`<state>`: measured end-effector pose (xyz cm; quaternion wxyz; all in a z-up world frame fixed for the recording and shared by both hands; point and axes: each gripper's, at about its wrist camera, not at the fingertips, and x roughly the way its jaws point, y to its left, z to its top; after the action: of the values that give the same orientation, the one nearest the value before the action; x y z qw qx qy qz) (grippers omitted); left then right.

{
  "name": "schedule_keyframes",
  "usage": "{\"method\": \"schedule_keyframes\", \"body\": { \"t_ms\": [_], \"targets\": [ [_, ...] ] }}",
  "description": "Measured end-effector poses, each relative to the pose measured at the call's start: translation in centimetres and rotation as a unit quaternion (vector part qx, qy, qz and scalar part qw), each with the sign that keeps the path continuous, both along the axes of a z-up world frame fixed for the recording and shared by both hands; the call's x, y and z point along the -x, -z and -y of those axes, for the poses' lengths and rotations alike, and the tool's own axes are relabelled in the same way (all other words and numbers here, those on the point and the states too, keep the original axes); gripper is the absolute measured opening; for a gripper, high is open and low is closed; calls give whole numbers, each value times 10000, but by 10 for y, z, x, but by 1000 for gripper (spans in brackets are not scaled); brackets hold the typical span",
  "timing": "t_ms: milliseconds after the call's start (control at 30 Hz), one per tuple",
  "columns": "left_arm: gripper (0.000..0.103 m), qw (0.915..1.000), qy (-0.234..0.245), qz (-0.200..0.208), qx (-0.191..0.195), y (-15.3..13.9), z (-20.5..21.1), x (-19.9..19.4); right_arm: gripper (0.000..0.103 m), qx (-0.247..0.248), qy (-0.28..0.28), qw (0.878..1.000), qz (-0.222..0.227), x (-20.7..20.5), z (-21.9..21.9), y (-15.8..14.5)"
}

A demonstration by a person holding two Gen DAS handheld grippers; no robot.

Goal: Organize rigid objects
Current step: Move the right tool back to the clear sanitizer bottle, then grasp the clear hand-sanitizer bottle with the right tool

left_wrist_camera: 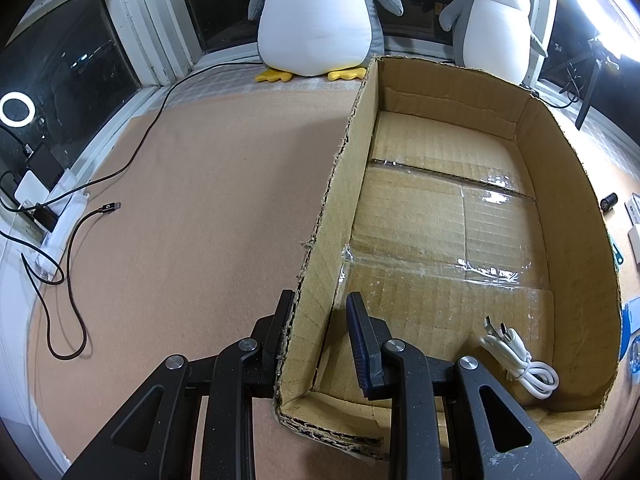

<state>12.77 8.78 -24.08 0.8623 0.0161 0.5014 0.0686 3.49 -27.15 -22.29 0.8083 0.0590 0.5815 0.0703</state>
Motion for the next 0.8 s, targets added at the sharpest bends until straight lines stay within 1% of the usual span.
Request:
{"method": "schedule_keyframes", "body": {
  "t_ms": [100,233,500,600,667,733,800],
  "targets": [
    [28,10000,-1,-3,2,0,0,0,34,148,-134,9998,3,-1,-9,3],
    [28,10000,-2,-2,1,0,0,0,34,281,-167,9995,0,-2,-16,8],
    [28,10000,1,1,-2,0,0,0,34,786,-411,9960,48,-2,-32,14],
    [28,10000,0,0,-2,0,0,0,34,860,-450,9953,65,0,-35,15],
    [28,10000,3,2,-4,0,0,0,32,880,-456,9950,76,1,-35,15],
    [28,10000,-4,2,3,0,0,0,28,893,-467,9949,76,1,-34,14],
    [28,10000,-4,2,1,0,0,0,28,882,-476,9949,72,1,-34,14]
  ]
}}
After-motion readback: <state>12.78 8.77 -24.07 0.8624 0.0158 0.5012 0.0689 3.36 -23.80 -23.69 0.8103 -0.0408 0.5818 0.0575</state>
